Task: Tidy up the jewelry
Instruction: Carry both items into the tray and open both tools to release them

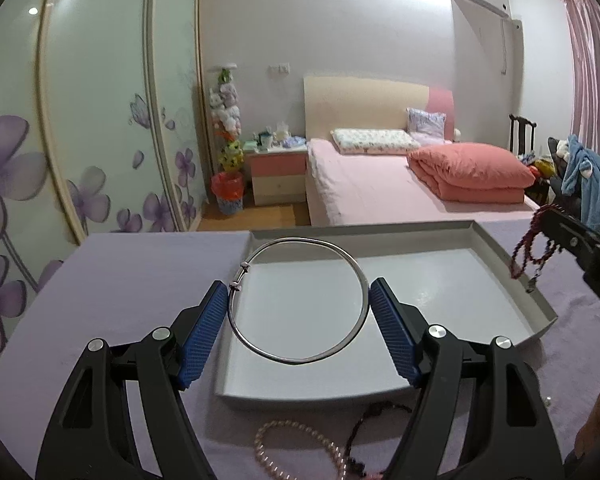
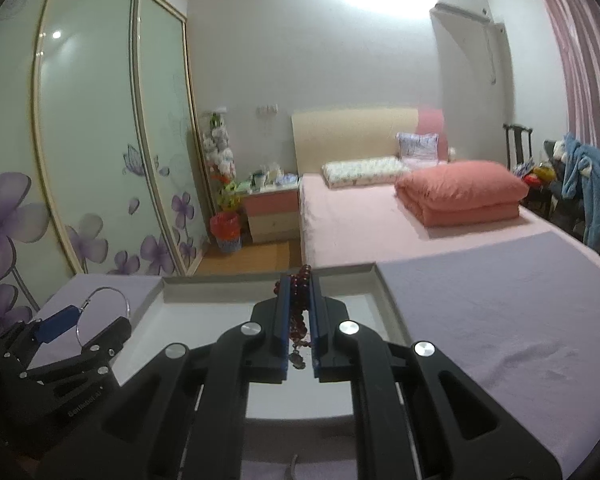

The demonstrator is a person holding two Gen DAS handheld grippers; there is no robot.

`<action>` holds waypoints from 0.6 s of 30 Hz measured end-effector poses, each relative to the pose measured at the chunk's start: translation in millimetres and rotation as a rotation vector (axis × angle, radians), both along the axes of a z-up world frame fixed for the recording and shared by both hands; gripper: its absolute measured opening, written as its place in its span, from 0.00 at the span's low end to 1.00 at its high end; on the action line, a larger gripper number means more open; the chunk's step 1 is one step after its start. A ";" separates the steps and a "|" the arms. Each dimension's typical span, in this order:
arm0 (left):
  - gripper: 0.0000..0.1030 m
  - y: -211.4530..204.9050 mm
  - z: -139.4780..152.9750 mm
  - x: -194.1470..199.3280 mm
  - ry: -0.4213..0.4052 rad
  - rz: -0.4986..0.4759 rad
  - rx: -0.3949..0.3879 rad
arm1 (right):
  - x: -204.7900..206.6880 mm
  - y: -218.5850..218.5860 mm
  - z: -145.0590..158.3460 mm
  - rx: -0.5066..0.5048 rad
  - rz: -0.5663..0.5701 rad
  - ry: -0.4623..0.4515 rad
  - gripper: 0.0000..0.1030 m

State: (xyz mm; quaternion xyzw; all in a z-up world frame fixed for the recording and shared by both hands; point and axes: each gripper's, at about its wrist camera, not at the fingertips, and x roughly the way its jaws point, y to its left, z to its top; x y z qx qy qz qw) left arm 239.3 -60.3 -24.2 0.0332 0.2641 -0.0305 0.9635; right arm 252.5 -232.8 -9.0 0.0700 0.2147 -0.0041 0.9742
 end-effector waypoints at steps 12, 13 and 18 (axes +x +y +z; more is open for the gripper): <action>0.71 -0.6 -29.3 32.0 0.127 -0.020 -0.023 | 58.2 4.0 -45.3 0.069 0.041 0.199 0.10; 0.71 -0.1 -30.9 34.1 0.139 -0.022 -0.029 | 59.6 2.6 -47.1 0.078 0.043 0.211 0.12; 0.72 7.5 -32.6 40.3 0.183 -0.028 -0.065 | 58.2 -6.2 -49.6 0.118 0.031 0.225 0.43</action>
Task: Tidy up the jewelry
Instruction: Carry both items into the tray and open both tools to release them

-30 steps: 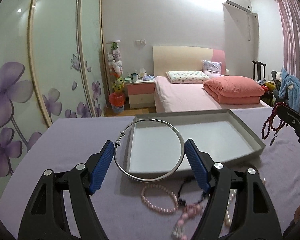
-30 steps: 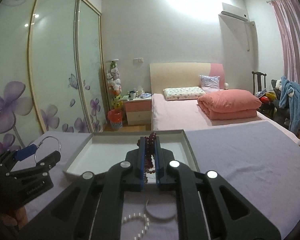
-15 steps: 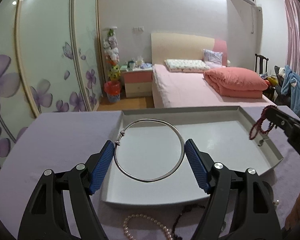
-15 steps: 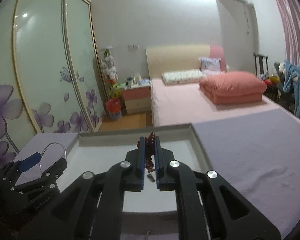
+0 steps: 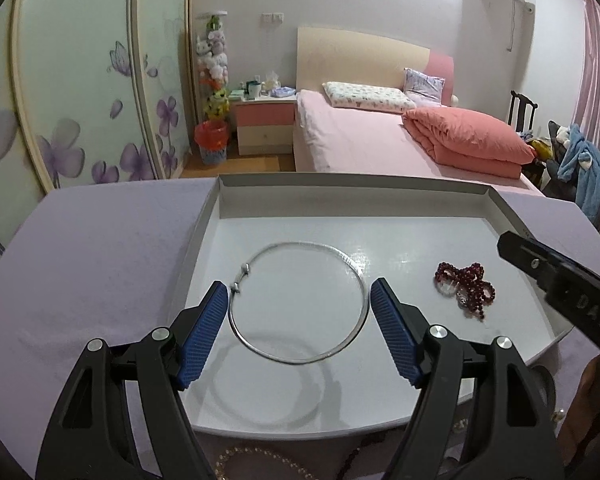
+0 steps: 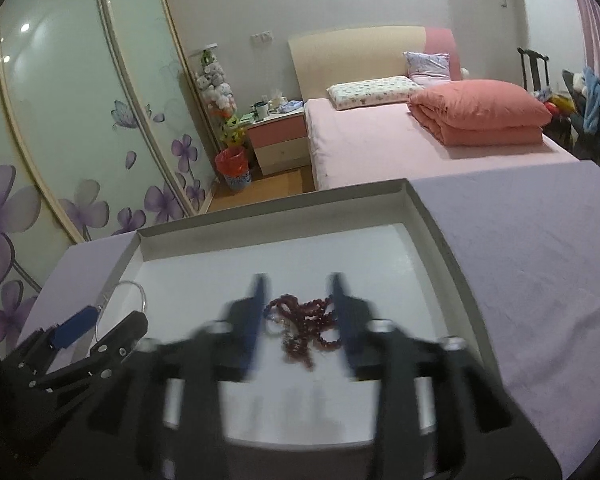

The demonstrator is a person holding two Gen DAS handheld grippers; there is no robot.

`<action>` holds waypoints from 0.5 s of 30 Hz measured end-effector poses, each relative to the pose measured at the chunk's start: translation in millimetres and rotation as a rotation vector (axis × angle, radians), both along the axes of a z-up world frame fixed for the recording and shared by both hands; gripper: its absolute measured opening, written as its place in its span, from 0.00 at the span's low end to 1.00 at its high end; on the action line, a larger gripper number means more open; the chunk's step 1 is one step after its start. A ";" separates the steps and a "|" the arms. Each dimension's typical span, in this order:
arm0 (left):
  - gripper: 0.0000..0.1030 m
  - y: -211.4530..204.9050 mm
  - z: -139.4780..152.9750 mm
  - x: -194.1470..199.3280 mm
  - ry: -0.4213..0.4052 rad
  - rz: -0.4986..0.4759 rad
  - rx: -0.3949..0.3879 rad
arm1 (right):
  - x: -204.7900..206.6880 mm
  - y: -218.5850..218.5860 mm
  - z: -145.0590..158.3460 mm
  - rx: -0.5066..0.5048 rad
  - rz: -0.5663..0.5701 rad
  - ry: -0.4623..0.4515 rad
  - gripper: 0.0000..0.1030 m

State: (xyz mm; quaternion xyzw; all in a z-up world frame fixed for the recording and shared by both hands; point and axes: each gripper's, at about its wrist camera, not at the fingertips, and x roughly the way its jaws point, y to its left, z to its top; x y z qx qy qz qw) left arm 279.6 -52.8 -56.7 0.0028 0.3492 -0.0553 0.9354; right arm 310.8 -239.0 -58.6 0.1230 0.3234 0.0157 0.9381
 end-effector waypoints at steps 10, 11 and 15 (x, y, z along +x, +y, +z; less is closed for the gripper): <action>0.75 31.3 30.8 -19.5 -0.061 0.042 -0.056 | -41.4 -28.4 28.7 0.029 -0.047 -0.080 0.43; 0.75 35.1 32.7 -22.8 -0.065 0.049 -0.059 | -47.7 -30.9 31.7 0.028 -0.048 -0.085 0.43; 0.75 52.6 36.6 -42.0 -0.067 0.072 -0.057 | -69.0 -39.1 37.1 0.021 -0.052 -0.089 0.43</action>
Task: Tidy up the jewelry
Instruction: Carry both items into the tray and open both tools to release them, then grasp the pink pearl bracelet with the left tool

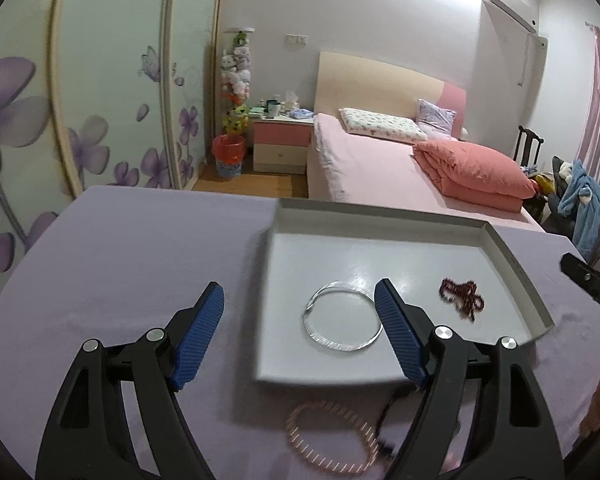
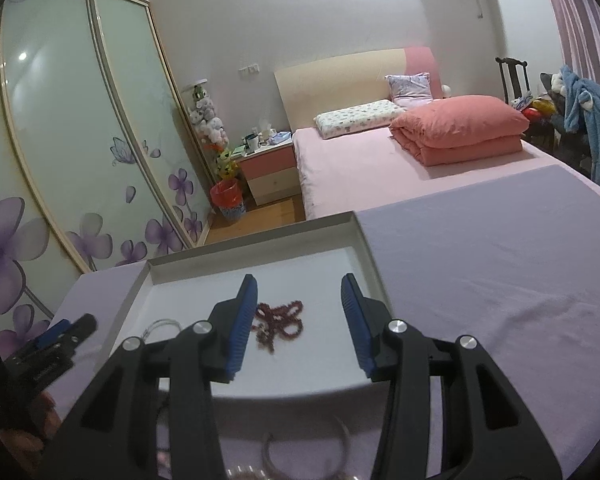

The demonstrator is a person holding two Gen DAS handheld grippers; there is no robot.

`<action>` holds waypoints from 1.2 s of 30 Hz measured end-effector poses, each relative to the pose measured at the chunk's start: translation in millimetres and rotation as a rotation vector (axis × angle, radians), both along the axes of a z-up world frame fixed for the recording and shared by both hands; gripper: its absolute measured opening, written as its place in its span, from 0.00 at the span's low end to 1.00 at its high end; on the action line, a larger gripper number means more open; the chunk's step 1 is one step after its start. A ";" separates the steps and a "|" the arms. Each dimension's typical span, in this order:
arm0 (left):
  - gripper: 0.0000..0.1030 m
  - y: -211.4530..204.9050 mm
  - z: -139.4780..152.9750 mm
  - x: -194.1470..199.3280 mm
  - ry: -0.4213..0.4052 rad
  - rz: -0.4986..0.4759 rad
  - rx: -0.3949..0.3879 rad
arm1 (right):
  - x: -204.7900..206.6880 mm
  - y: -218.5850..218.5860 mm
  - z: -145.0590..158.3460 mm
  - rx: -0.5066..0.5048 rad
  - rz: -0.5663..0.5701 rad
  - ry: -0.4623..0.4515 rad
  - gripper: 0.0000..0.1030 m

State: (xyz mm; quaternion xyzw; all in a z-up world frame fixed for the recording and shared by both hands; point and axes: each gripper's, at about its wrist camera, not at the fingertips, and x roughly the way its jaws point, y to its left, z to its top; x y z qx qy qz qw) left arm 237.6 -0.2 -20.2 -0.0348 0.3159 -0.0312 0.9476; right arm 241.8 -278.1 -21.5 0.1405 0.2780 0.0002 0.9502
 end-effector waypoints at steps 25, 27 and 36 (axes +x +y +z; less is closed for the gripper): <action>0.79 23.0 -40.5 -80.9 0.102 -0.024 0.047 | -68.1 17.8 -82.6 -0.197 0.131 0.309 0.23; 0.79 22.0 -41.2 -79.8 0.107 -0.025 0.050 | -64.1 19.5 -82.5 -0.210 0.130 0.309 0.22; 0.72 13.4 -48.7 -66.7 0.156 -0.036 0.050 | -58.7 21.9 -83.0 -0.229 0.129 0.312 0.13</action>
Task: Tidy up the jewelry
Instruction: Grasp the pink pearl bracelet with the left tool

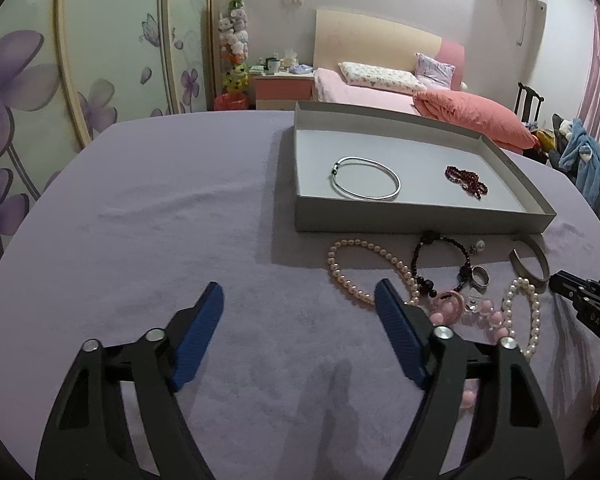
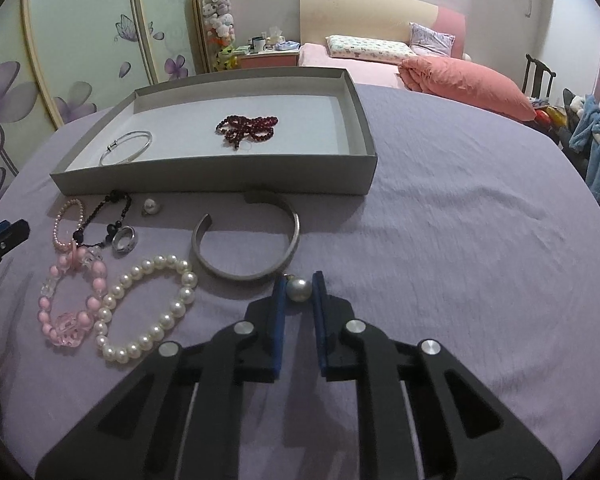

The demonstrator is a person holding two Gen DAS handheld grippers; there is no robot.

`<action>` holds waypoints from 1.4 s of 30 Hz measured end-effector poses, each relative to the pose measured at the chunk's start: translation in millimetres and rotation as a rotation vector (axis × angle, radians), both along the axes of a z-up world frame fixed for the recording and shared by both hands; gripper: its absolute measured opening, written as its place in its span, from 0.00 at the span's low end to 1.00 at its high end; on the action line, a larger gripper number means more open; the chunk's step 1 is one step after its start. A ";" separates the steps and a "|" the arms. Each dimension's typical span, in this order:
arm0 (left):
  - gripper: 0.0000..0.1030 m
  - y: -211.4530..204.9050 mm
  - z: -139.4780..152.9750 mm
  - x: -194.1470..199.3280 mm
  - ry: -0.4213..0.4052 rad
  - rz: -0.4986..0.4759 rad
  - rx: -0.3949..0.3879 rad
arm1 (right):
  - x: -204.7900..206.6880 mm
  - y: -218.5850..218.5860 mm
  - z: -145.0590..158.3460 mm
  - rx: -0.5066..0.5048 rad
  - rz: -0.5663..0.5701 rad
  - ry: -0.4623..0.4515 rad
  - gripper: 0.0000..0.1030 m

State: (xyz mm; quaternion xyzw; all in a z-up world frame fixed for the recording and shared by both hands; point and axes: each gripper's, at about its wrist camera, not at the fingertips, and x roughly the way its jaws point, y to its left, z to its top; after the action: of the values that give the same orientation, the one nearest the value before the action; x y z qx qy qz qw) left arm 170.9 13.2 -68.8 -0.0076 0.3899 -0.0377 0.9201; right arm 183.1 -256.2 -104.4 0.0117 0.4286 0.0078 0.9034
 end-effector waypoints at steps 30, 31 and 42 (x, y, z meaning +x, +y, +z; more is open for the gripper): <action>0.16 -5.7 -13.9 17.3 0.078 0.000 0.134 | 0.0 -3.9 1.2 0.009 -0.002 0.001 0.14; 0.12 -9.0 -14.1 16.9 0.079 -0.012 0.136 | -0.1 -3.9 1.2 0.008 -0.002 0.001 0.14; 0.06 2.5 -12.4 8.7 0.087 -0.005 0.100 | -1.4 -8.0 1.8 0.040 -0.025 -0.004 0.13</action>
State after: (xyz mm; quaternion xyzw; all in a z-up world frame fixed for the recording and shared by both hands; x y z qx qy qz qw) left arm 179.6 15.7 -81.3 0.0378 0.4309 -0.0200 0.9014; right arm 181.7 -264.2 -102.6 0.0352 0.4264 0.0049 0.9038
